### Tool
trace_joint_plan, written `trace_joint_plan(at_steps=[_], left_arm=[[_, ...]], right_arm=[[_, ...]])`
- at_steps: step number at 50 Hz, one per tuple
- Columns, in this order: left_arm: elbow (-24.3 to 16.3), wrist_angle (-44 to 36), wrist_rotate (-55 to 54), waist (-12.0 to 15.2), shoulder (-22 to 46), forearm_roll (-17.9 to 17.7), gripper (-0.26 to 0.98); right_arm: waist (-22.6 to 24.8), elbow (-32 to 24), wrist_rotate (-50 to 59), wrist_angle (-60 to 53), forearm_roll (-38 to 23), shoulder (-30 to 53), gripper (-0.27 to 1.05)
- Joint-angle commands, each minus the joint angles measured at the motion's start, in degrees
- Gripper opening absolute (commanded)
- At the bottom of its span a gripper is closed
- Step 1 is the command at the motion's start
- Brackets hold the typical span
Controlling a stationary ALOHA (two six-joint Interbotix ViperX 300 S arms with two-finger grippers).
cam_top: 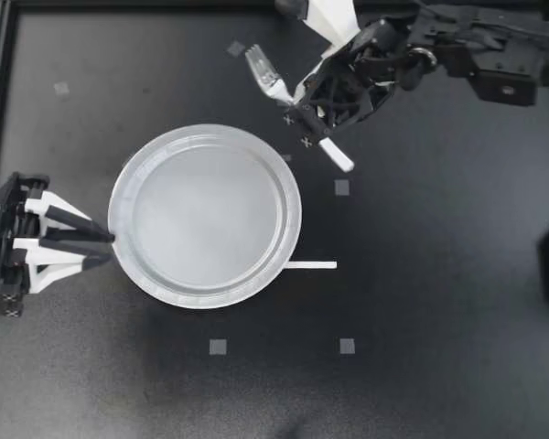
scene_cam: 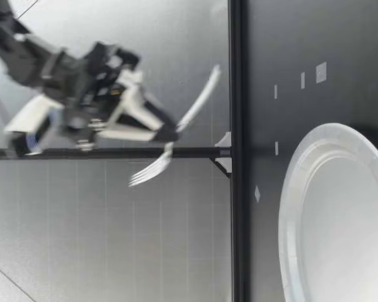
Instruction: Pick up the fork and place it on the plate.
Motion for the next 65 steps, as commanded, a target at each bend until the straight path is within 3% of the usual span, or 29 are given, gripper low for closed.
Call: trace_joint_plan(at_steps=[1, 8, 19, 28, 38, 49, 65], left_arm=[[0.9, -11.4, 3.3, -0.1, 4.1, 0.3, 0.42], [-0.9, -15.4, 5.4, -0.1, 11.0, 0.2, 0.42], [-11.2, -14.9, 7.4, -0.1, 23.7, 2.5, 0.42], [-16.3, -17.0, 11.7, -0.1, 25.8, 3.1, 0.43], [-17.3, -20.3, 12.4, -0.1, 24.1, 3.1, 0.45], [-17.2, -19.9, 11.2, -0.1, 25.7, 2.7, 0.68], [-16.7, -21.6, 10.8, -0.1, 26.6, 2.5, 0.68]], right_arm=[[4.6, -1.9, -4.3, -4.1, 0.7, -4.3, -0.09], [10.2, -1.4, -8.1, -12.4, 0.9, -8.6, -0.09], [17.0, 2.3, -10.9, -24.9, 0.7, -14.3, -0.09], [19.1, 6.9, -11.5, -38.5, 0.2, -13.8, -0.09], [20.2, 9.6, -11.3, -48.8, -1.6, -13.1, -0.09], [21.6, 8.6, -11.3, -51.9, -1.7, -9.7, -0.09], [22.5, 5.9, -11.2, -58.6, -2.0, -4.0, -0.09]])
